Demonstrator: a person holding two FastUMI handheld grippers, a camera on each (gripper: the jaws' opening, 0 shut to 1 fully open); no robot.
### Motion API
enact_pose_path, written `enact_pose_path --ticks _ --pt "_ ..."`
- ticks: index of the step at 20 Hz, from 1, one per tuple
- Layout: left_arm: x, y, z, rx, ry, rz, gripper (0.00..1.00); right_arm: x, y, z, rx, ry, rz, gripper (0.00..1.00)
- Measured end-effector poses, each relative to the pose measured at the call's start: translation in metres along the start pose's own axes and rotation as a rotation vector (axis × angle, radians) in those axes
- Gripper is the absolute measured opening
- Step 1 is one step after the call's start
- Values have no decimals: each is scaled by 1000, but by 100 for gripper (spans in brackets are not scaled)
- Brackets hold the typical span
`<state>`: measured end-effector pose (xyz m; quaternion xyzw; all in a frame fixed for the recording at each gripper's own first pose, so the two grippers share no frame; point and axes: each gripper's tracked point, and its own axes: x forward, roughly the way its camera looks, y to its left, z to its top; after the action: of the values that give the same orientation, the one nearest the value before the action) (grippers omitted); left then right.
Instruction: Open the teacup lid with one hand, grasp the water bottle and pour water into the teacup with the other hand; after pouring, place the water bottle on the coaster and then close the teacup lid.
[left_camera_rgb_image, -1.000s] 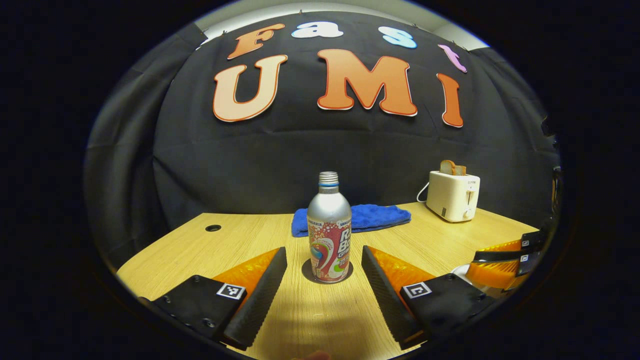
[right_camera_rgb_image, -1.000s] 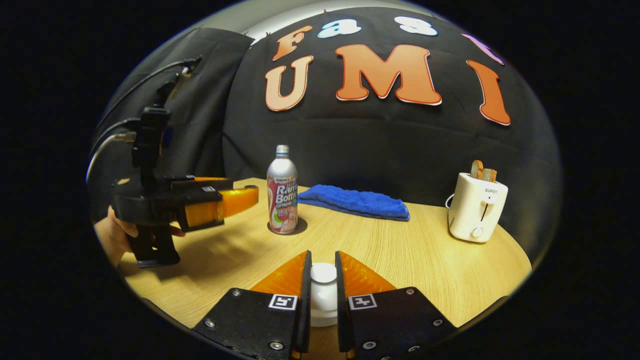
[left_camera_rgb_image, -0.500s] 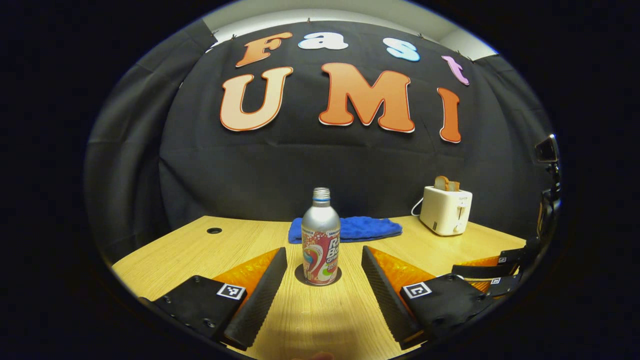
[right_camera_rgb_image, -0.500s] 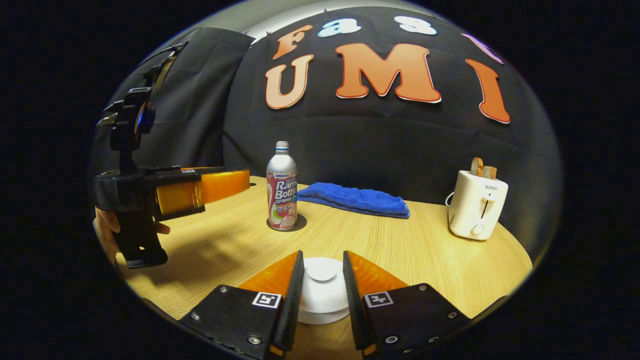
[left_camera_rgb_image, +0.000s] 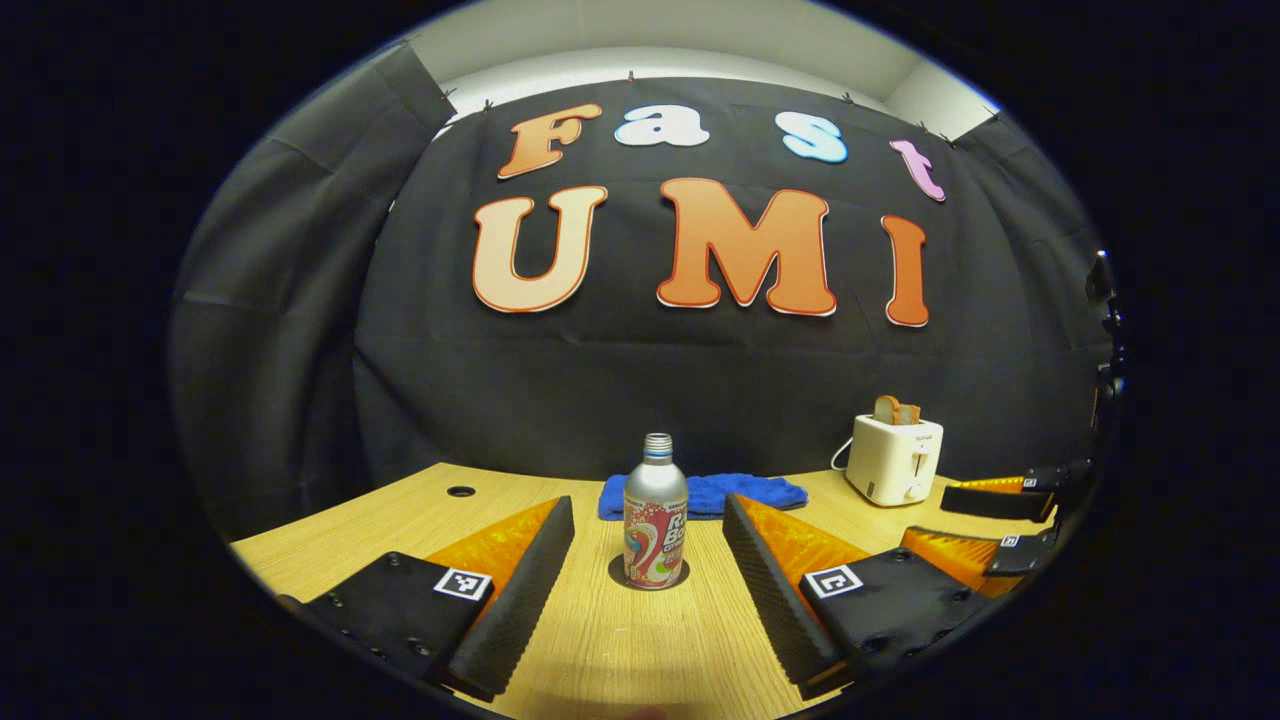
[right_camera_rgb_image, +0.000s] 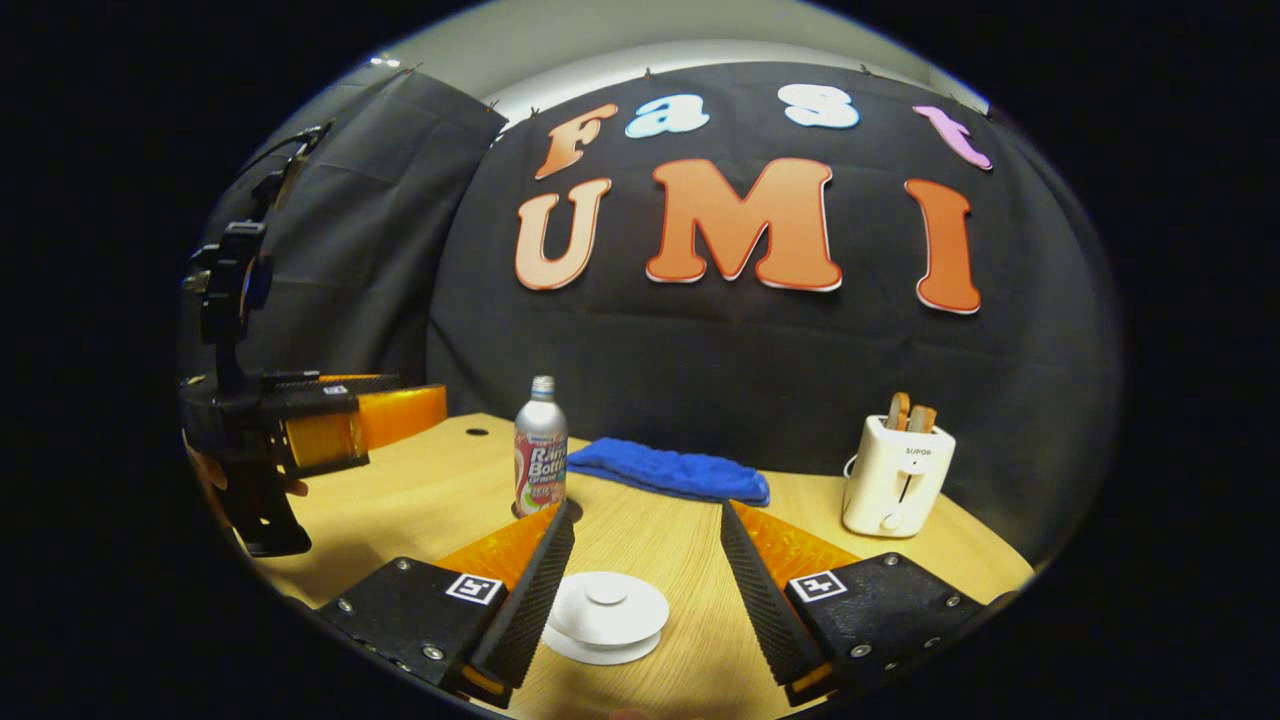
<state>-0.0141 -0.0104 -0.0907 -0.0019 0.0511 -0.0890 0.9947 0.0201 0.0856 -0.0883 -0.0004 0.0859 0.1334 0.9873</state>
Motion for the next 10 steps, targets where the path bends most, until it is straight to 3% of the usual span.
enact_pose_path --ticks 4,10 --pt "-22 21 17 16 -54 66 98 -18 -5 22 6 -74 7 90" --pt "-49 40 31 0 -117 137 100 -38 -29 43 -29 -162 -78 92"
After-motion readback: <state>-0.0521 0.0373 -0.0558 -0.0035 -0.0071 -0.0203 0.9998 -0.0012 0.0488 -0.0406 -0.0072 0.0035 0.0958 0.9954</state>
